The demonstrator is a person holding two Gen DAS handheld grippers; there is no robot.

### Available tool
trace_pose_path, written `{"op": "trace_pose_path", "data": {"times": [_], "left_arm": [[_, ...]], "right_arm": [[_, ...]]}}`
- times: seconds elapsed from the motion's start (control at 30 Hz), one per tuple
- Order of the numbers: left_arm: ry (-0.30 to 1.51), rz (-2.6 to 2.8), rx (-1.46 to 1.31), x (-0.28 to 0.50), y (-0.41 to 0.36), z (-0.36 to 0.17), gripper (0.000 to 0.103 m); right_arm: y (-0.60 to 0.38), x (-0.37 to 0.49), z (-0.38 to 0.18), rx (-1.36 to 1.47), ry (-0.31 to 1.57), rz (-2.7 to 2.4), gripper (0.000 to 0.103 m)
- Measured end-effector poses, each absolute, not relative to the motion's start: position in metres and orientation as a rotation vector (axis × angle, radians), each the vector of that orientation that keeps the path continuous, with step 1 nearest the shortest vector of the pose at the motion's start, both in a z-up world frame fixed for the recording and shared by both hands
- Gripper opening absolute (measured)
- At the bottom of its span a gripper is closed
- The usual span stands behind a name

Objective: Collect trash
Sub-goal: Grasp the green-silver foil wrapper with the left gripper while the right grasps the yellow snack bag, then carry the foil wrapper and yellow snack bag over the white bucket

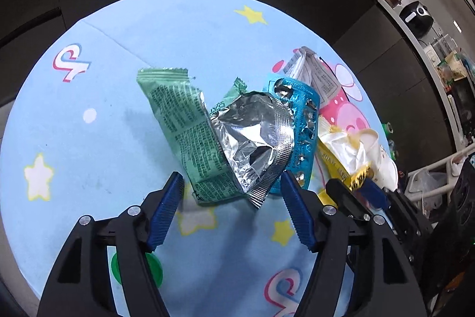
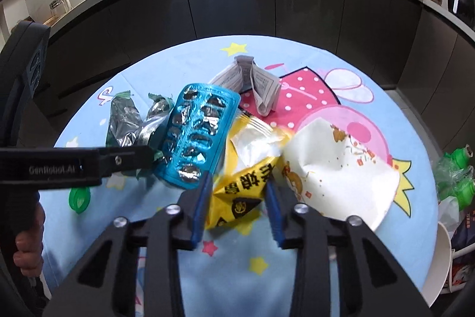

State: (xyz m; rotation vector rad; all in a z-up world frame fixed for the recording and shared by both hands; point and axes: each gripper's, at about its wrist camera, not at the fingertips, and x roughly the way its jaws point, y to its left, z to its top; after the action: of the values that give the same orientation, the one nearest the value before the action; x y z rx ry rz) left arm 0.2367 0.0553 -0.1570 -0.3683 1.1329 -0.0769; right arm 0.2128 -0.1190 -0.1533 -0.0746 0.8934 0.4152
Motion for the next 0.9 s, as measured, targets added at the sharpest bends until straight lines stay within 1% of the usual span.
{"op": "trace_pose_path", "data": {"times": [0.03, 0.1, 0.13, 0.2, 0.23, 0.37, 0.43, 0.7, 0.9], "left_arm": [[1.134, -0.080, -0.370, 0.238, 0.056, -0.157, 0.063], [1.141, -0.085, -0.366, 0.239, 0.057, -0.157, 0.046], [1.147, -0.099, -0.373, 0.240, 0.058, -0.157, 0.044], [1.134, -0.097, -0.374, 0.238, 0.058, -0.154, 0.032], [1.131, -0.098, -0.371, 0.237, 0.058, -0.153, 0.021], [1.115, -0.108, -0.383, 0.227, 0.060, -0.142, 0.013], [1.098, -0.114, -0.389, 0.219, 0.062, -0.134, 0.012], [1.028, -0.166, -0.383, 0.189, 0.060, -0.095, 0.012], [0.987, -0.262, -0.355, 0.174, 0.031, -0.065, 0.012]], "right_arm": [[-0.120, 0.211, -0.152, -0.069, 0.891, 0.415, 0.032], [-0.123, 0.207, -0.148, -0.055, 0.882, 0.418, 0.030], [-0.125, 0.204, -0.144, -0.046, 0.874, 0.420, 0.030], [-0.128, 0.198, -0.137, -0.035, 0.858, 0.420, 0.029], [-0.130, 0.196, -0.134, -0.029, 0.851, 0.419, 0.029], [-0.139, 0.179, -0.117, -0.005, 0.807, 0.414, 0.029], [-0.145, 0.172, -0.109, 0.002, 0.787, 0.409, 0.029], [-0.174, 0.142, -0.084, 0.041, 0.719, 0.373, 0.029], [-0.201, 0.120, -0.075, 0.072, 0.685, 0.321, 0.029]]}}
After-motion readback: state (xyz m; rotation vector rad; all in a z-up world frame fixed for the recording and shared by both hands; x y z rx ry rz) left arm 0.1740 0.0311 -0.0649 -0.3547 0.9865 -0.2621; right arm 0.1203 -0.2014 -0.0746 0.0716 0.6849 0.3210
